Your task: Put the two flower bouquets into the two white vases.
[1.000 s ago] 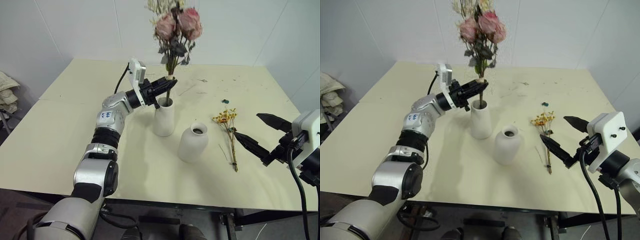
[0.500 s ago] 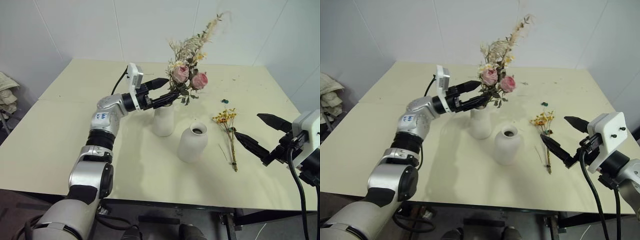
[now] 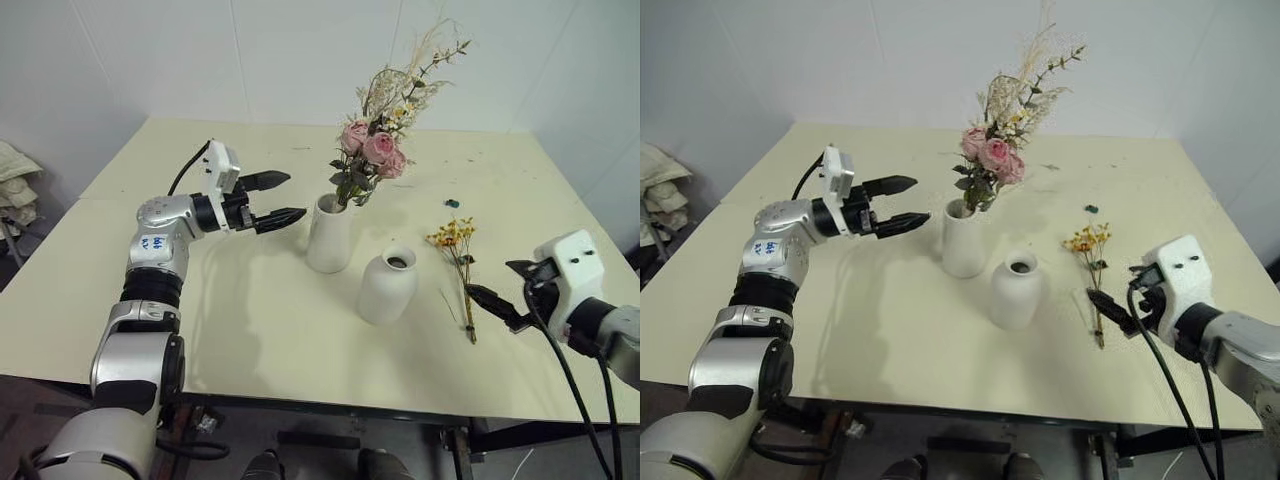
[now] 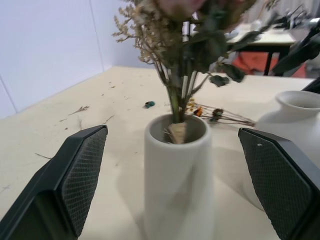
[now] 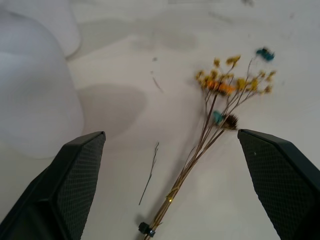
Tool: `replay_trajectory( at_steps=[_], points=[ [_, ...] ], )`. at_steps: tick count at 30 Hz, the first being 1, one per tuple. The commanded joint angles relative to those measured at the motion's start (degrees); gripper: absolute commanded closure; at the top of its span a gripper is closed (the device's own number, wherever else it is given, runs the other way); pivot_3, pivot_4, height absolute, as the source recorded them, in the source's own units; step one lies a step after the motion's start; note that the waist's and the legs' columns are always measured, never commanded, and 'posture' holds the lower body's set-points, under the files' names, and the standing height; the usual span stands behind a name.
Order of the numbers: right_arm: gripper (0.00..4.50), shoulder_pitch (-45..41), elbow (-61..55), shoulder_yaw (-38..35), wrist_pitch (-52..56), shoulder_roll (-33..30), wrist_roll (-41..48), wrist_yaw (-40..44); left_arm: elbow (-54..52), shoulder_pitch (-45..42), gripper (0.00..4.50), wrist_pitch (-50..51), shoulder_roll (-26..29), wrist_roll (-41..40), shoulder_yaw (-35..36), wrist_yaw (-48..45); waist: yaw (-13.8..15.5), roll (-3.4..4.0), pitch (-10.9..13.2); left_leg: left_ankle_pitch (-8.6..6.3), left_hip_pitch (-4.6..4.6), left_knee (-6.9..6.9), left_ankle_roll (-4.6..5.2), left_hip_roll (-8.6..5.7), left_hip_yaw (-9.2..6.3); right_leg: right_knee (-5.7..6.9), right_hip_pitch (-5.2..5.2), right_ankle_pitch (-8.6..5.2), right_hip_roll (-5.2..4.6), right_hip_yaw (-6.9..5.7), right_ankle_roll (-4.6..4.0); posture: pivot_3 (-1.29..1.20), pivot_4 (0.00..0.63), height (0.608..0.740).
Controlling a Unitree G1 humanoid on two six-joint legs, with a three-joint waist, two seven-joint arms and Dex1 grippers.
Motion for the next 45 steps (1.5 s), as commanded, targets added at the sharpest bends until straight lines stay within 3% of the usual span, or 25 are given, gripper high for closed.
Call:
replay_trajectory(
  at_steps=[1,4,10,24,27,39,45],
  points=[
    [0.0,-4.72,4.73,3.4,7.71,-0.43,-1.62,-3.57,-4.31,2.15,0.02,0.11,2.25,-4.05,3.05,-3.08,-0.11,0.01,0.0,0.0,0.0,0.0,0.0,0.0,0.0,-0.01,0.0,0.0,-0.01,0.01,0.0,0.0,0.15,0.74],
    [0.0,-9.98,8.51,6.91,15.84,0.11,-0.38,-3.61,-9.6,6.93,0.02,4.79,4.8,-7.86,4.01,-8.89,-0.37,0.02,-0.01,-0.01,0.01,-0.08,0.01,0.02,0.04,0.06,-0.08,0.0,0.0,0.06,0.0,0.0,0.15,0.74],
    [0.0,-15.64,12.03,11.1,21.07,1.6,-2.48,-3.32,-18.43,14.47,0.02,11.2,9.16,-13.69,4.61,-17.8,-0.65,0.02,-0.01,-0.02,0.0,-0.15,0.04,0.04,0.05,0.19,-0.2,-0.04,0.02,0.06,-0.07,0.0,0.15,0.74],
    [0.0,-25.61,25.8,18.52,21.08,4.95,-11.86,-1.87,-31.06,25.35,0.02,16.71,14.28,-22.72,9.55,-18.12,-1.61,0.02,0.0,-0.03,0.02,-0.14,0.05,0.04,0.06,0.18,-0.19,-0.04,0.01,0.08,-0.09,0.0,0.15,0.74],
    [0.56,-25.93,27.12,18.59,20.98,5.92,-13.08,-1.54,-32.41,26.79,0.0,17.17,15.15,-23.07,9.78,-17.54,-1.64,0.02,-0.01,-0.04,0.05,-0.17,0.06,0.06,0.07,0.18,-0.2,-0.05,0.02,0.08,-0.1,0.0,0.15,0.74],
    [4.46,-25.41,25.93,16.53,20.81,9.07,-15.32,-1.71,-31.12,24.9,0.0,16.5,14.79,-22.04,8.27,-16.85,-1.55,0.01,-0.01,-0.04,0.04,-0.15,0.06,0.05,0.08,0.16,-0.18,-0.05,0.02,0.08,-0.1,0.0,0.15,0.74],
    [4.46,-23.34,21.31,9.11,17.6,12.66,-17.27,-5.5,-28.24,21.72,0.0,15.96,14.16,-21.02,6.71,-17.49,-1.57,0.01,-0.01,-0.04,0.04,-0.14,0.06,0.05,0.08,0.16,-0.18,-0.04,0.02,0.08,-0.09,0.0,0.15,0.74]
  ],
)
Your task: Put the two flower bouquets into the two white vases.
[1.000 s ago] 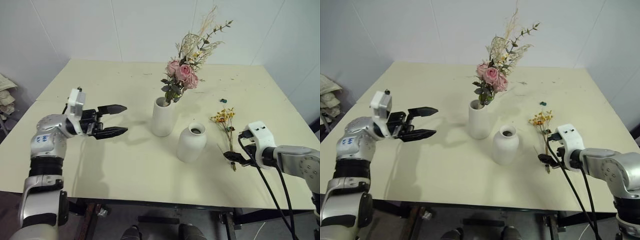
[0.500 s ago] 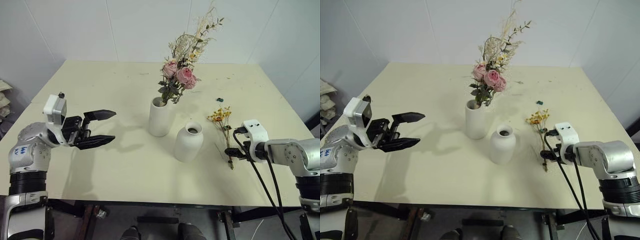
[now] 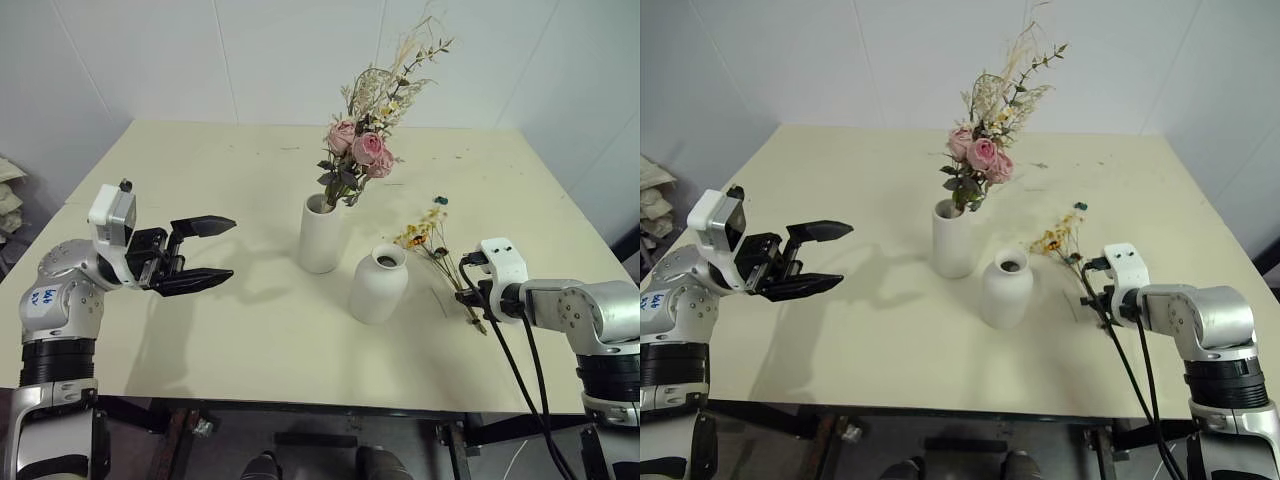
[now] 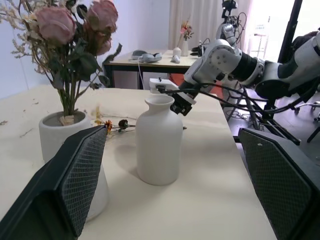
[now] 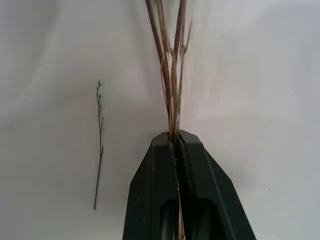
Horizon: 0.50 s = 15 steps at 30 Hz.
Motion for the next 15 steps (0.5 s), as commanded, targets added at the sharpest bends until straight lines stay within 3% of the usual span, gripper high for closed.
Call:
replay_trajectory(
  at_steps=[1,4,8,12,15],
  points=[
    [4.46,0.68,-4.52,-8.22,-3.73,1.46,-1.6,-3.05,2.12,-2.69,0.0,-1.04,0.56,0.72,-0.47,-1.19,-0.08,0.0,0.0,0.0,-0.01,0.0,0.0,0.0,0.01,0.0,-0.01,0.0,0.0,0.01,0.0,0.0,0.15,0.74],
    [4.46,1.5,-8.61,-14.59,-7.75,3.68,-1.69,-4.91,5.53,-5.59,0.0,-1.94,0.11,1.67,-1.97,-2.57,0.06,0.01,0.0,0.0,-0.02,-0.03,0.0,0.0,0.01,0.0,-0.04,0.0,0.0,0.01,0.01,0.0,0.15,0.74],
    [4.46,2.09,-11.6,-17.23,-11.62,5.6,-2.06,-5.85,7.99,-7.67,0.0,-2.77,-0.43,1.99,-3.07,-3.37,-0.04,0.0,0.0,0.0,-0.02,-0.07,0.0,0.0,0.01,-0.01,-0.03,0.0,0.0,0.0,0.02,0.0,0.15,0.74],
    [4.46,2.57,-21.14,-19.27,-33.94,11.25,-1.22,-1.43,13.2,-12.03,0.0,-4.8,-2.81,3.25,-5.5,-5.56,-0.1,0.02,0.01,0.0,-0.01,-0.11,0.0,0.0,0.01,0.05,-0.06,0.0,0.01,0.0,0.02,0.0,0.15,0.74],
    [4.46,3.26,-23.55,-16.78,-40.78,12.49,-2.19,0.27,15.3,-13.62,0.0,-5.68,-3.56,3.47,-6.15,-6.15,-0.15,0.02,0.01,0.0,-0.01,-0.11,0.0,0.0,0.01,0.03,-0.06,0.0,0.01,0.0,0.05,0.0,0.15,0.74]
  ],
)
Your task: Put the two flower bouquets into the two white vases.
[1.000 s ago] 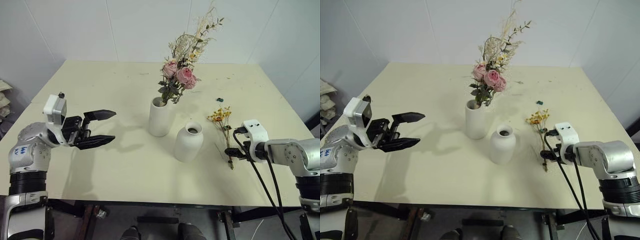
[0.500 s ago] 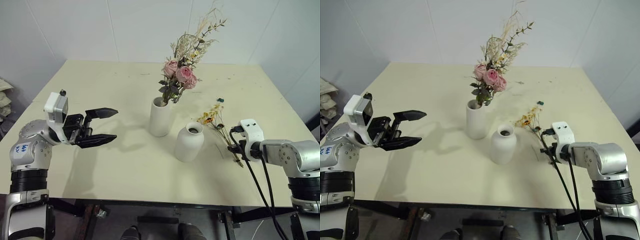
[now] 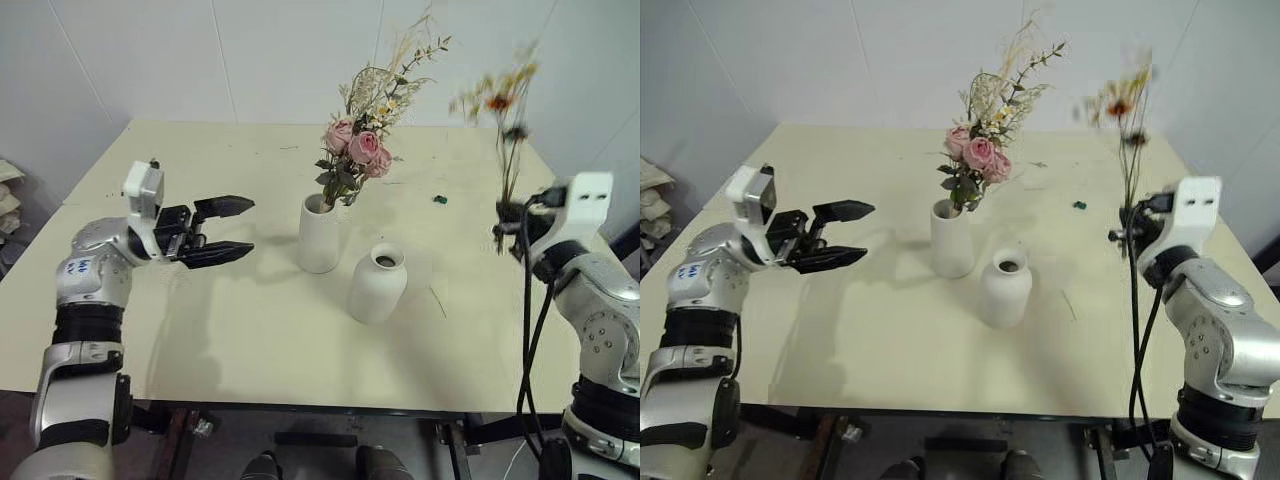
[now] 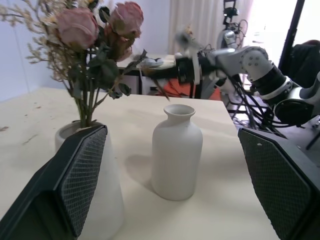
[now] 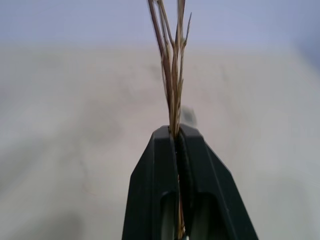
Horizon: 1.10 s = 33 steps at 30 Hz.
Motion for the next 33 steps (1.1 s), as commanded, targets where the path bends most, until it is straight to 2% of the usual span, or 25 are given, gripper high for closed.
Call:
replay_trajectory(
  at_steps=[1,7,14,33],
  points=[
    [4.46,0.03,-5.38,1.6,-8.87,1.05,0.31,1.95,1.47,-2.11,0.0,-1.49,0.04,0.37,-0.08,-6.08,-0.02,-0.01,-0.01,0.0,0.0,0.0,0.0,0.0,0.0,-0.01,0.0,0.0,0.0,0.0,0.0,0.0,0.15,0.74],
    [4.46,0.04,-9.14,9.17,-13.68,3.78,5.19,8.33,2.94,-2.81,0.0,-1.96,-0.06,0.38,-0.91,-6.45,-0.17,-0.01,0.0,0.0,0.02,0.0,-0.01,0.03,-0.01,0.07,-0.01,-0.01,0.02,0.01,-0.01,0.0,0.15,0.74],
    [4.46,-0.6,-5.06,15.54,-16.68,6.07,6.11,11.88,1.31,-1.76,0.0,-2.0,0.51,-0.23,-0.34,-5.71,-0.01,-0.01,0.0,0.0,0.02,0.0,-0.01,0.02,-0.01,0.05,0.0,-0.01,0.01,0.01,-0.03,0.0,0.15,0.74],
    [4.46,7.02,-3.6,19.92,-17.59,7.87,8.82,14.33,-5.4,3.49,0.0,-0.2,1.55,-1.42,1.72,-2.75,0.05,-0.01,0.0,-0.01,0.02,-0.05,-0.01,0.03,-0.01,0.03,0.0,-0.04,0.01,0.0,-0.07,0.0,0.15,0.74]
  ],
)
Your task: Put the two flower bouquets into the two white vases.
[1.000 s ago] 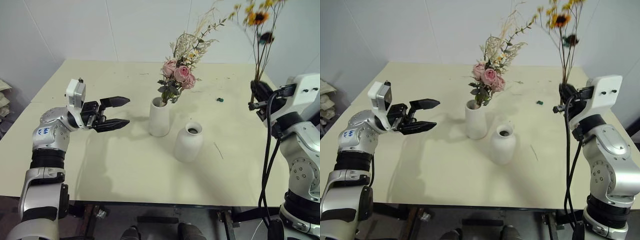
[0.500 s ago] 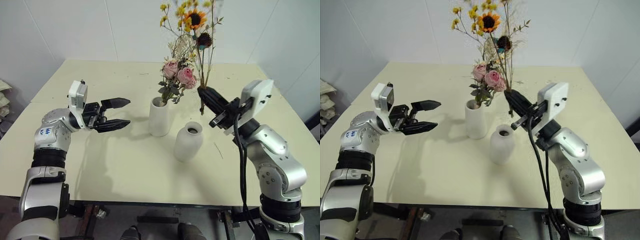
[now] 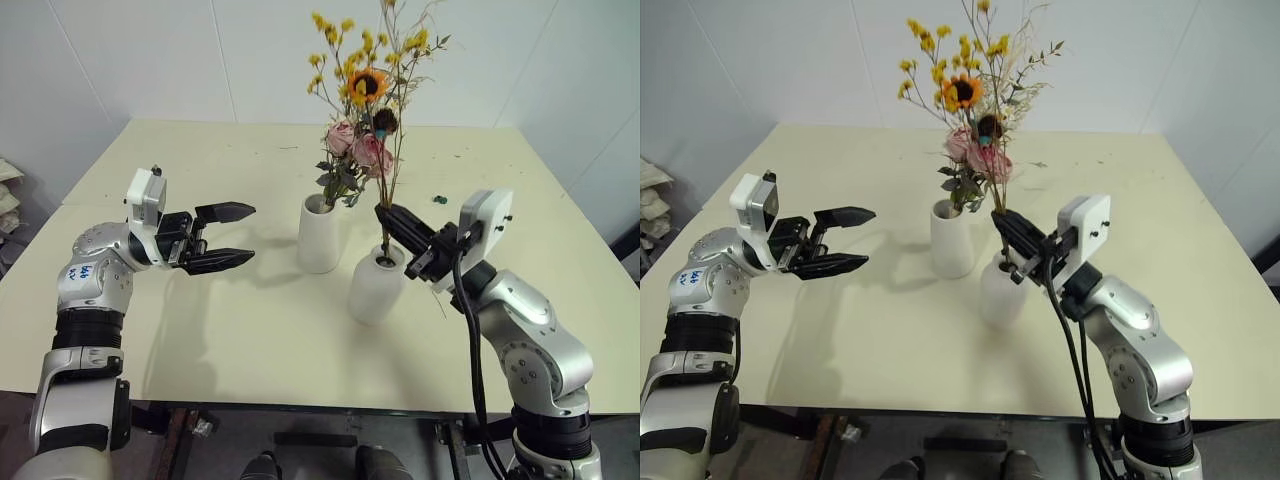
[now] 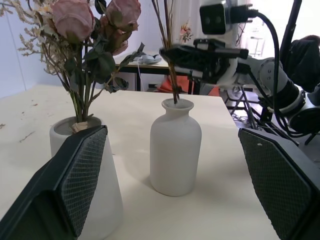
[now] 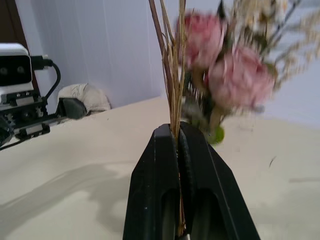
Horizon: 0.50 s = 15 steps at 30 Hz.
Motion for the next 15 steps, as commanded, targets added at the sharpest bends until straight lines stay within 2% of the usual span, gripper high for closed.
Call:
replay_trajectory(
  at_steps=[1,15],
  points=[
    [4.46,0.87,-0.09,0.06,-2.22,0.27,0.22,1.24,-2.47,-0.06,0.0,0.2,0.78,-1.06,1.37,-2.76,0.0,0.0,0.0,0.0,0.0,0.0,0.0,0.0,0.0,0.0,0.0,0.0,0.0,0.0,0.0,0.0,0.15,0.74],
    [4.46,4.36,3.11,1.0,-5.83,0.28,-2.04,2.93,-1.41,-1.29,0.0,-0.09,0.16,-0.56,0.85,-3.0,-0.02,0.0,0.0,0.0,0.02,0.01,0.0,0.0,0.0,0.0,0.01,0.0,0.0,0.0,0.0,0.0,0.15,0.74]
  ],
)
